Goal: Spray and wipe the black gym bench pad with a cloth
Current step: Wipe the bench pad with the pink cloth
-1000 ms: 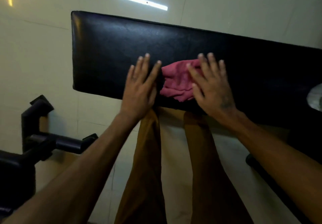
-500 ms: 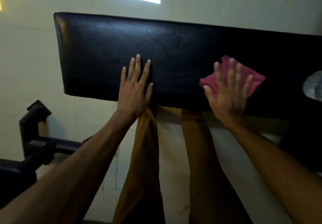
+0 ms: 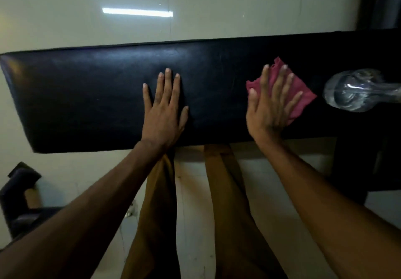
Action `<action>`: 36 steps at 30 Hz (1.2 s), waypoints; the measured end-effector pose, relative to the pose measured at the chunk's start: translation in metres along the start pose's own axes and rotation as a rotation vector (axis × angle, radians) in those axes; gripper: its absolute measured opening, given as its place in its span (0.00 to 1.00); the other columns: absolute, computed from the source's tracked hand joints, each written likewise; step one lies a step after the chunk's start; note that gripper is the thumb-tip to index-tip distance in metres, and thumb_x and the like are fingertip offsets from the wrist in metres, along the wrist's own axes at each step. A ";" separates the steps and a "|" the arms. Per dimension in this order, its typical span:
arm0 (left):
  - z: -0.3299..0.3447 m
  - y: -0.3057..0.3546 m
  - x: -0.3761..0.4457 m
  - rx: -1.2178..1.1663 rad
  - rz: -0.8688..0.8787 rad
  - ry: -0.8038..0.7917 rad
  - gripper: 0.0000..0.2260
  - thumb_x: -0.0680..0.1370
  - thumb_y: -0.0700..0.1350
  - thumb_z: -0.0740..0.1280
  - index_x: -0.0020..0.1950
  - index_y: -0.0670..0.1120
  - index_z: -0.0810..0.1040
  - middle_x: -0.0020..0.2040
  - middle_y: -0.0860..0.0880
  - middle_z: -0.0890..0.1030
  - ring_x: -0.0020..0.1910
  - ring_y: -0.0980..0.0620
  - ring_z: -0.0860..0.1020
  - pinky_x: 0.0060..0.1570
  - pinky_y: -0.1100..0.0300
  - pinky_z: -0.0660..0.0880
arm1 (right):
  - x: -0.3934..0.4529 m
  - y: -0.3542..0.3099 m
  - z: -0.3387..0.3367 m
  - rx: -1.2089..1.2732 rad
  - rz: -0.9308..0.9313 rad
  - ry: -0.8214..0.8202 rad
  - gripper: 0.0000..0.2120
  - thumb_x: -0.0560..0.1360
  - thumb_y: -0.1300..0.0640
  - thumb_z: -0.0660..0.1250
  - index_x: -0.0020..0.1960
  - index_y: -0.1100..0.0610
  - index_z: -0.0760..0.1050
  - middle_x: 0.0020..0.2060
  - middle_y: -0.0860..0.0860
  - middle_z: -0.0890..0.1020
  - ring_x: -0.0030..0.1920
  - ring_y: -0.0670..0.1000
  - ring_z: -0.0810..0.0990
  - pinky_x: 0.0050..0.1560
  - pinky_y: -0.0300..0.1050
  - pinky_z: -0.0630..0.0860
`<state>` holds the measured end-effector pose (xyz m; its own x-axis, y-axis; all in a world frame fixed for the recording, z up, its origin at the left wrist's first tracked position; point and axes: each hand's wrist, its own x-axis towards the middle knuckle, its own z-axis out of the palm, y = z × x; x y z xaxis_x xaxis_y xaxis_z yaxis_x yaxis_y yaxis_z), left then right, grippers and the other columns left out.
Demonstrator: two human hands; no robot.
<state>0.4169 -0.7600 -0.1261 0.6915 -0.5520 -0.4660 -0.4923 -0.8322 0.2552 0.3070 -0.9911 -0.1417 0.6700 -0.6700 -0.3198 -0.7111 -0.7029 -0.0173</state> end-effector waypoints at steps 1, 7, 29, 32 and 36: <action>0.002 0.005 0.000 -0.006 -0.023 0.002 0.33 0.84 0.56 0.53 0.83 0.43 0.43 0.83 0.41 0.43 0.82 0.44 0.42 0.78 0.36 0.43 | -0.001 -0.011 0.000 -0.002 -0.012 -0.008 0.30 0.83 0.38 0.39 0.82 0.48 0.46 0.82 0.59 0.48 0.81 0.61 0.46 0.76 0.72 0.45; 0.006 0.019 -0.001 0.011 -0.098 0.025 0.34 0.84 0.56 0.54 0.83 0.42 0.43 0.83 0.40 0.42 0.82 0.43 0.41 0.79 0.38 0.43 | 0.032 -0.016 -0.006 -0.104 -0.652 -0.116 0.29 0.83 0.39 0.43 0.82 0.46 0.48 0.82 0.55 0.50 0.81 0.58 0.47 0.77 0.66 0.41; 0.006 0.046 0.005 -0.116 -0.192 0.060 0.33 0.84 0.55 0.55 0.83 0.44 0.43 0.83 0.43 0.43 0.82 0.45 0.41 0.80 0.40 0.42 | -0.024 0.046 -0.008 0.036 -0.513 -0.160 0.28 0.83 0.41 0.50 0.81 0.46 0.55 0.81 0.56 0.54 0.81 0.60 0.46 0.77 0.71 0.48; 0.004 0.041 0.004 -0.130 -0.180 0.070 0.33 0.84 0.55 0.56 0.83 0.45 0.44 0.83 0.43 0.44 0.82 0.45 0.42 0.80 0.41 0.41 | 0.005 0.022 -0.023 0.082 -0.504 -0.171 0.29 0.82 0.36 0.48 0.81 0.45 0.57 0.81 0.55 0.54 0.81 0.60 0.49 0.77 0.67 0.40; -0.001 0.036 0.004 -0.137 -0.165 0.072 0.32 0.84 0.53 0.56 0.83 0.45 0.45 0.83 0.44 0.45 0.82 0.46 0.43 0.80 0.44 0.41 | 0.014 0.010 -0.041 0.200 -0.437 -0.104 0.25 0.84 0.44 0.50 0.80 0.48 0.61 0.79 0.54 0.63 0.79 0.57 0.59 0.78 0.64 0.48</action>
<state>0.4018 -0.7923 -0.1181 0.7948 -0.4063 -0.4508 -0.2966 -0.9081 0.2956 0.3178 -1.0174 -0.1073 0.8971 -0.2885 -0.3347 -0.4025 -0.8461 -0.3495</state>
